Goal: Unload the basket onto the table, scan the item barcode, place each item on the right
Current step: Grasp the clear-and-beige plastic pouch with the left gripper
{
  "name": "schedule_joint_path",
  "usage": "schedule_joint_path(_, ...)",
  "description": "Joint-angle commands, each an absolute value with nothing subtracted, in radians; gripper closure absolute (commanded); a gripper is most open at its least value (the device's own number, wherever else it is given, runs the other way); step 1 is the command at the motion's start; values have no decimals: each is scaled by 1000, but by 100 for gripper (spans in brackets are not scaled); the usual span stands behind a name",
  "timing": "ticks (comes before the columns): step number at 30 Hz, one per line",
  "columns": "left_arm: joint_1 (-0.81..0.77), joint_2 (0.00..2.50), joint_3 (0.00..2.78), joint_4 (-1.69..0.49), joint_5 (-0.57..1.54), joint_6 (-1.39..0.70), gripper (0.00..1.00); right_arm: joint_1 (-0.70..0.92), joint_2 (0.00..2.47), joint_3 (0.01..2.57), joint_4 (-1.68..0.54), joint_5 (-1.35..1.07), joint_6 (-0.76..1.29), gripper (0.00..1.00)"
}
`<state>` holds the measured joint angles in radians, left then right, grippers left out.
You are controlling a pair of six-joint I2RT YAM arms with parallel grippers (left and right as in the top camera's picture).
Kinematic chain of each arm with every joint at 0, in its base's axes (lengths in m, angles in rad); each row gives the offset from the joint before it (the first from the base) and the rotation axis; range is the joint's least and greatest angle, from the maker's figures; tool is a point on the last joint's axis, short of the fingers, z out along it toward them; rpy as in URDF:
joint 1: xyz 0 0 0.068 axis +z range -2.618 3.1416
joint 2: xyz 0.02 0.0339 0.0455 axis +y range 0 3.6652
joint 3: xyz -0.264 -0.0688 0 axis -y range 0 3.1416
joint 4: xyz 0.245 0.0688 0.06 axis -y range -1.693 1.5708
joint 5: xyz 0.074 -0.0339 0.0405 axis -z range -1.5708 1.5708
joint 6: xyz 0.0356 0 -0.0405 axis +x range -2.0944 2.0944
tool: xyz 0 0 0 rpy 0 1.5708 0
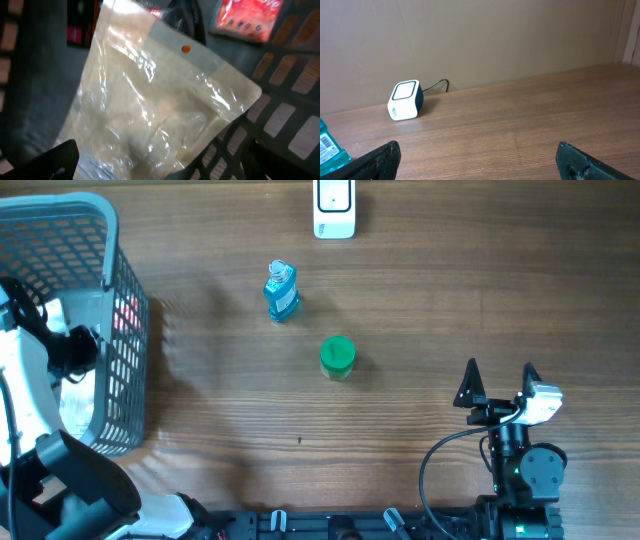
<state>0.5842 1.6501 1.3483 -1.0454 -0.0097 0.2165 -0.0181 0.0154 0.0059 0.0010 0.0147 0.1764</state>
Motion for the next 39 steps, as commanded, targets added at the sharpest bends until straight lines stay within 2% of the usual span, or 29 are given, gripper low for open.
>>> schedule_joint_path(1, 581, 1649, 1348, -1025, -12, 499, 0, -14, 7, 5, 6, -1, 159, 0)
schedule_joint_path(4, 580, 1649, 1348, -1030, -12, 716, 0, -14, 7, 5, 6, -1, 159, 0)
schedule_joint_path(7, 580, 1654, 1348, -1029, -12, 787, 0, -14, 7, 5, 6, -1, 159, 0)
schedule_joint_path(14, 581, 1682, 1320, -1091, -23, 789, 0, -14, 7, 5, 6, -1, 159, 0)
schedule_joint_path(17, 581, 1684, 1276, -1109, -90, 835, 0, -14, 8, 5, 6, -1, 159, 0)
schedule_joint_path(24, 581, 1684, 1177, -1106, -106, 918, 0, -14, 9, 5, 6, -1, 159, 0)
schedule_joint_path(39, 582, 1684, 1031, -870, -77, 904, 0, -14, 9, 5, 6, -1, 159, 0)
